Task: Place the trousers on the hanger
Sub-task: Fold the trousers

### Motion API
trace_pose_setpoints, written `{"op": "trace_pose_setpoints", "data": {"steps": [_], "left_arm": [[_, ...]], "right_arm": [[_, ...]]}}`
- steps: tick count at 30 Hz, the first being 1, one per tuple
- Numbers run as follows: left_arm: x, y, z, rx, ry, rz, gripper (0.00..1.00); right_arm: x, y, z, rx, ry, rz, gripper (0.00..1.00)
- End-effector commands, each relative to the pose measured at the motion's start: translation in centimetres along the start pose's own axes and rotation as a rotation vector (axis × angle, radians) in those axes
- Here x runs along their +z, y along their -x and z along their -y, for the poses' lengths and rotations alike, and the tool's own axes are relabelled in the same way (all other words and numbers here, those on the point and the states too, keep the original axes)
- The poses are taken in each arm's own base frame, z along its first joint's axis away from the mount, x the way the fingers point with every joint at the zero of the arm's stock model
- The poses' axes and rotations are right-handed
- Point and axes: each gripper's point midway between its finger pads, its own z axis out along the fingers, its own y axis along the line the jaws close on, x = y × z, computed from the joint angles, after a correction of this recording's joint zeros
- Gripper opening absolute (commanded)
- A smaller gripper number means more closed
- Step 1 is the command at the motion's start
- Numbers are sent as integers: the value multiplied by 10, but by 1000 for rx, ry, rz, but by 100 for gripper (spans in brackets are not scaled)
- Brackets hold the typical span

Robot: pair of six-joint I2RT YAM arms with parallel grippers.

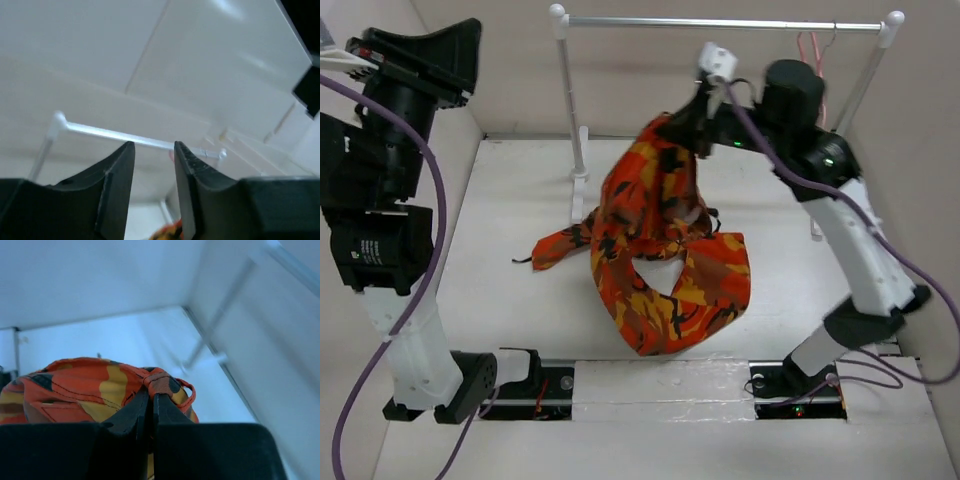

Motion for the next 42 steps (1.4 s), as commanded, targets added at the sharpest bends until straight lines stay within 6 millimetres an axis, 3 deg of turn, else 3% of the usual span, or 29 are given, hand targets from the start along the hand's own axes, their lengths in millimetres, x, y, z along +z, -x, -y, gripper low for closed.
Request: {"op": "trace_pose_setpoints", "data": {"steps": [1,2,3,4,6,7,8,9,10,11,14,15,18,19,21,22,24,25,28,29,30,32,34,35,37,38,40,41,42], "left_arm": [[18,-164,-80,-122,139,-480,37],[12,-190,-92,-149,140,-538,40],[-4,-217,-104,-177,160,-601,41],[-38,-286,-142,-243,246,-763,42],[-73,-331,-164,-284,284,-857,42],[-110,-375,-185,-316,340,-965,42],[-129,-394,-191,-327,354,-1013,42],[-146,-410,-195,-338,368,-1061,43],[-175,-435,-202,-358,394,-1141,45],[-190,-452,-189,-344,362,-1214,46],[-230,-488,-167,-297,334,-1366,56],[-250,-502,-143,-275,279,-1445,58],[-287,-509,-131,-246,303,-1510,64],[-309,-513,-138,-270,342,-1540,69],[-321,-506,-132,-343,346,-1516,74],[-344,-510,-132,-390,344,-1558,75],[-351,-505,-124,-444,288,-1544,76],[-366,-508,-121,-454,271,-1581,79],[-372,-517,-117,-414,268,-1615,81],[-372,-523,-105,-395,230,-1624,82],[-374,-533,-106,-373,258,-1654,82],[-357,-548,-100,-359,257,-1615,83],[-361,-583,-108,-389,312,-1649,83],[-361,-583,-108,-389,312,-1650,82],[-358,-597,-103,-395,304,-1654,78],[-366,-607,-105,-387,337,-1689,75],[-351,-615,-93,-383,307,-1664,57],[-348,-617,-91,-379,319,-1657,21],[-336,-617,-87,-378,311,-1623,3]], "right_arm": [[-90,41,10,-70,-207,108,0],[-105,-11,38,-39,-321,-19,0],[-124,-31,46,-32,-383,-73,0],[-143,-48,52,-30,-447,-119,0],[-204,-96,71,-25,-656,-270,0],[-237,-125,79,-23,-765,-357,0],[-245,-118,77,-47,-792,-350,0],[-265,-149,83,-9,-853,-426,0],[-273,-158,81,-7,-876,-450,0],[-283,-166,82,-16,-925,-485,0],[-289,-192,80,4,-949,-524,0],[-291,-197,82,11,-957,-529,0],[-299,-211,92,36,-990,-550,0],[-300,-209,96,35,-997,-545,0],[-296,-206,103,33,-990,-527,0],[-298,-211,110,48,-1000,-539,0],[-303,-208,122,50,-1032,-525,0],[-303,-214,128,65,-1030,-527,0],[-300,-213,136,83,-1010,-484,0],[-297,-214,136,91,-984,-465,0],[-294,-217,136,95,-972,-456,0],[-289,-218,130,103,-947,-440,0],[-285,-224,118,116,-915,-441,0],[-285,-228,117,123,-913,-447,0],[-280,-229,109,132,-879,-430,0],[-275,-225,104,124,-861,-409,0],[-263,-226,95,128,-818,-394,0],[-260,-221,91,120,-811,-383,0],[-256,-220,88,118,-801,-375,0]]}}
